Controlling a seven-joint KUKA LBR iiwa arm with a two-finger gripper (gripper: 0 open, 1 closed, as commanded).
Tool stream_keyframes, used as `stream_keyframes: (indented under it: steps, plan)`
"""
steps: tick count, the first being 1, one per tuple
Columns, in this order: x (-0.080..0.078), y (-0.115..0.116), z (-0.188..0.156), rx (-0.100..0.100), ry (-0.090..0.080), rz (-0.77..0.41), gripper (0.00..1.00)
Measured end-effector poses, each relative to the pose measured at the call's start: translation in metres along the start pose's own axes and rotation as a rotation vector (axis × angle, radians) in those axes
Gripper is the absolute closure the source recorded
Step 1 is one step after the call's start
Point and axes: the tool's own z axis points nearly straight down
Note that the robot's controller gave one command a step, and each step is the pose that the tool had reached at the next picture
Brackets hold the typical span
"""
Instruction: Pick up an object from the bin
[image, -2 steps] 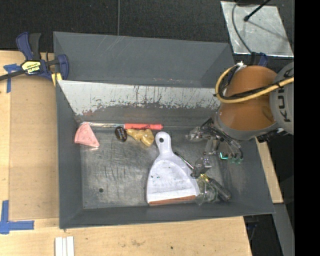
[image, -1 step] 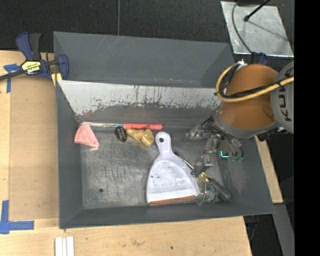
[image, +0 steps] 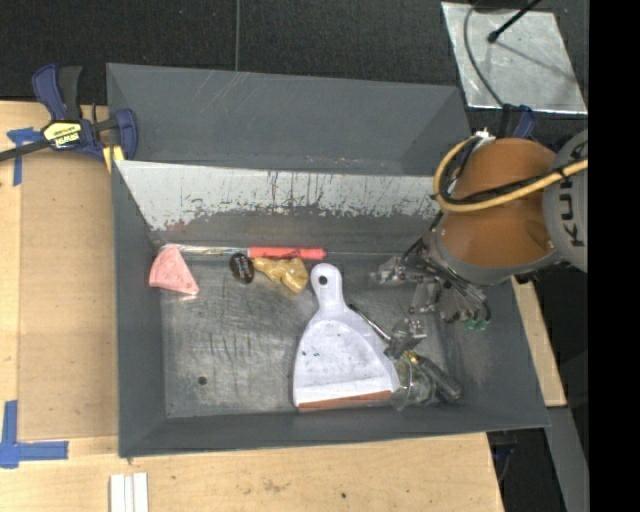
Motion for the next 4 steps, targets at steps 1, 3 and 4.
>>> stream_keyframes:
  steps: [1,3,4]
  plan:
    - [0.007,-0.019,0.056,0.001,0.0,-0.205,0.0]
    - [0.016,-0.036,0.067,0.006,-0.052,-0.175,0.0]
    - [0.026,-0.046,0.072,0.0,-0.035,-0.185,0.0]
